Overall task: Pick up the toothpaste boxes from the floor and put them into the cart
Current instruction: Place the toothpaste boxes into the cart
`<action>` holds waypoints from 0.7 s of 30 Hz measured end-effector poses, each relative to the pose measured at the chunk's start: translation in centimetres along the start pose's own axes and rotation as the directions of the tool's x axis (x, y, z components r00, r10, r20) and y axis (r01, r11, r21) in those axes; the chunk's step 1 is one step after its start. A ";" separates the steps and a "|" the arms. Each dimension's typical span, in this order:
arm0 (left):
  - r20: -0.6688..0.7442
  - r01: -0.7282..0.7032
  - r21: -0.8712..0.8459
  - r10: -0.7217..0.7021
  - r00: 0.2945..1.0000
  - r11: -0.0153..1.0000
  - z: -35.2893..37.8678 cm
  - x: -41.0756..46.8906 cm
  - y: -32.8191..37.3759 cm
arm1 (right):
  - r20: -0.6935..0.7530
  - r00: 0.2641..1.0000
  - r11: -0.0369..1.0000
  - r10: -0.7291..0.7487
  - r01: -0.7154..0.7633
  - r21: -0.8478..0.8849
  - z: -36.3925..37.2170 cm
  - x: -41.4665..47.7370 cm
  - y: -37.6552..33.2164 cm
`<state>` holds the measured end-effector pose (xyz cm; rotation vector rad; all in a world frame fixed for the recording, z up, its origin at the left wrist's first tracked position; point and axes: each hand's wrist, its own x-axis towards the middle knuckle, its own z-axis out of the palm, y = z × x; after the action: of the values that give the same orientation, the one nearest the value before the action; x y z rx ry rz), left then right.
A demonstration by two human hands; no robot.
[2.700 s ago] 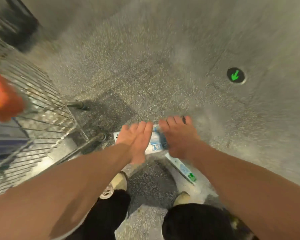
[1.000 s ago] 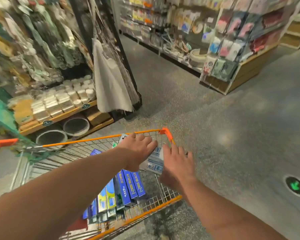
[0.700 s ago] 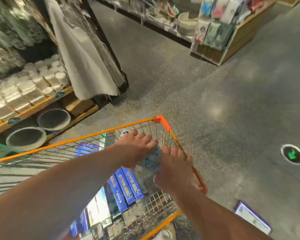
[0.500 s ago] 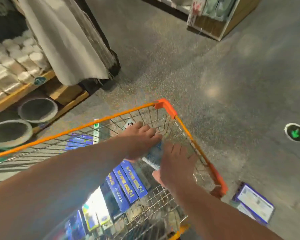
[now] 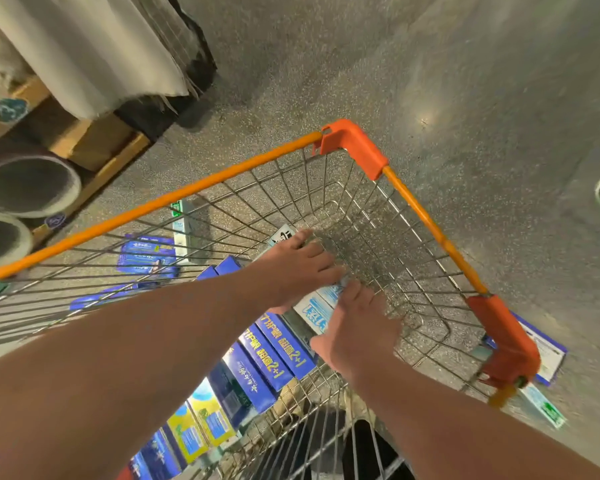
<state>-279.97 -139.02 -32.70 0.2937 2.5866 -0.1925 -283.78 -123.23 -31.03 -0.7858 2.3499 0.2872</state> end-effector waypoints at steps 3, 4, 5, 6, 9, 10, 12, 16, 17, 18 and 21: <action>-0.004 -0.011 -0.012 0.011 1.000 1.000 0.7 0.5 -1.0 | 0.047 0.998 0.998 0.043 -0.045 0.044 0.1 0.8 -1.4; 0.018 -0.012 -0.012 0.012 1.000 1.000 0.9 0.5 -1.3 | 0.049 0.998 0.998 0.044 -0.047 0.053 0.3 1.1 -1.7; 0.042 -0.012 -0.016 0.012 0.999 1.000 1.0 0.6 -1.5 | 0.048 0.998 0.998 0.038 -0.040 0.055 0.6 1.2 -2.0; 0.064 -0.008 -0.019 0.010 0.998 1.000 1.2 0.5 -1.7 | 0.047 0.999 0.998 0.027 -0.030 0.050 0.9 1.4 -2.3; 0.086 0.002 -0.034 0.001 0.996 0.999 2.0 0.5 -1.5 | 0.034 0.999 0.999 -0.008 0.006 0.053 1.9 1.7 -2.4; 0.089 0.001 -0.042 0.002 0.996 0.999 2.1 0.5 -1.3 | 0.030 0.999 0.997 -0.015 0.013 0.070 2.2 1.8 -2.4; 0.100 -0.009 -0.052 0.014 0.995 0.999 2.3 0.8 -1.2 | 0.037 0.999 0.994 -0.026 0.022 0.105 2.6 2.0 -2.1; 0.120 -0.016 -0.169 0.037 0.992 0.985 2.7 1.8 -1.6 | 0.049 0.996 0.989 -0.075 0.068 0.133 3.1 2.2 -1.7; 0.128 -0.012 -0.201 0.039 0.991 0.980 2.7 2.0 -1.7 | 0.046 0.995 0.988 -0.088 0.082 0.130 3.2 2.2 -1.6; 0.139 -0.008 -0.218 0.039 0.990 0.976 2.5 2.2 -1.7 | 0.048 0.994 0.988 -0.102 0.096 0.119 3.2 2.3 -1.5; 0.206 0.012 -0.234 0.038 0.978 0.972 2.2 2.2 -1.3 | 0.094 0.988 0.990 -0.121 0.113 0.088 3.0 2.2 -1.5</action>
<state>-281.09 -140.35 -35.65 0.1926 2.3681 0.0831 -282.77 -124.31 -34.76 -0.8464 2.1992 0.1737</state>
